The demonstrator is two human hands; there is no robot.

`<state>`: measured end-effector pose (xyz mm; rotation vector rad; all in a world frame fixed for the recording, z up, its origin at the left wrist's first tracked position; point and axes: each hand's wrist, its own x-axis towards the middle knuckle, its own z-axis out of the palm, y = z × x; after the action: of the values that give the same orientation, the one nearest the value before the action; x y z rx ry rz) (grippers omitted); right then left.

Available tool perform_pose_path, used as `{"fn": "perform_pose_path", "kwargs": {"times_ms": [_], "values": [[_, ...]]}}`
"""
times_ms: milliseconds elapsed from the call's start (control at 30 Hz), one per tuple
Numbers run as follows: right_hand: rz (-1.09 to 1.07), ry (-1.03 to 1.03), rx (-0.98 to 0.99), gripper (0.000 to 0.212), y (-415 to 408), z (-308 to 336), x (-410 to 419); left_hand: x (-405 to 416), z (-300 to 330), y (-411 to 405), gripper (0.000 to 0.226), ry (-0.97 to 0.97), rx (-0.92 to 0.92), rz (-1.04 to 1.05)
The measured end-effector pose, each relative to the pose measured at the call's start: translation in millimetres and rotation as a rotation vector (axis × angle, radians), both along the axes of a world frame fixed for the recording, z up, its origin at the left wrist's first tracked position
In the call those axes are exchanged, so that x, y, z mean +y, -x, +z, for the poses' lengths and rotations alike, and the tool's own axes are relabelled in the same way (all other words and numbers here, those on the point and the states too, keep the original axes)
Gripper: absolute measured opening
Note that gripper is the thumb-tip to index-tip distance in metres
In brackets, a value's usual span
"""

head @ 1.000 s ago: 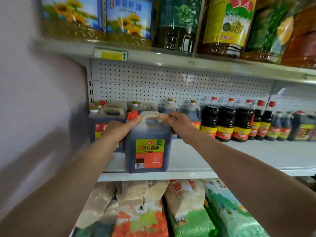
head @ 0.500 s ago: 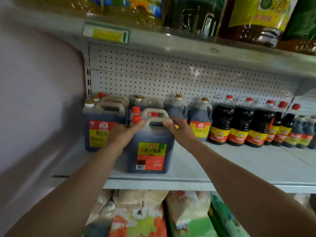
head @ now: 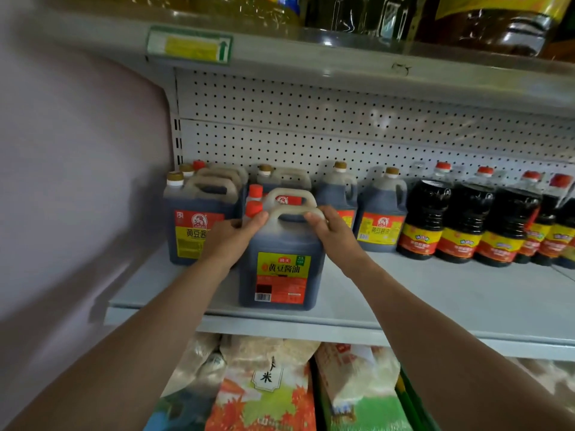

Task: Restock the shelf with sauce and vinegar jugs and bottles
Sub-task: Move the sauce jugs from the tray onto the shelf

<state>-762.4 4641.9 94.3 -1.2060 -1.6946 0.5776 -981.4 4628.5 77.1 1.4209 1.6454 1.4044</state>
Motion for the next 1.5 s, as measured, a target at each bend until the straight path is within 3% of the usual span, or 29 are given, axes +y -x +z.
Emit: {"fn": "perform_pose_path", "kwargs": {"times_ms": [267,400,467,567,667,800,867,1067,1500], "values": [[-0.001,0.019,-0.04,0.033,-1,9,-10,-3,6,-1,0.059,-0.02,0.088,-0.037],[-0.04,0.021,-0.217,0.039,-2,17,-19,-9,18,0,0.063,-0.211,0.195,-0.108],[-0.033,0.015,-0.261,0.051,0,18,-26,-12,27,-1,0.057,-0.264,0.325,-0.126],[0.049,0.055,-0.242,0.091,-2,11,-38,-14,33,-3,0.048,-0.231,0.426,-0.143],[0.087,0.113,-0.256,0.116,-9,5,-43,-14,32,-1,0.066,-0.132,0.43,-0.213],[0.019,0.068,-0.277,0.108,-4,6,-41,-18,27,0,0.124,-0.072,0.543,-0.312],[0.008,0.063,-0.293,0.106,-2,7,-38,-18,24,1,0.137,-0.069,0.609,-0.301],[-0.047,0.023,-0.339,0.11,1,7,-24,-14,23,-1,0.121,-0.126,0.757,-0.244],[-0.099,0.002,-0.352,0.113,8,6,23,34,28,3,0.12,-0.176,1.072,-0.039]]}}
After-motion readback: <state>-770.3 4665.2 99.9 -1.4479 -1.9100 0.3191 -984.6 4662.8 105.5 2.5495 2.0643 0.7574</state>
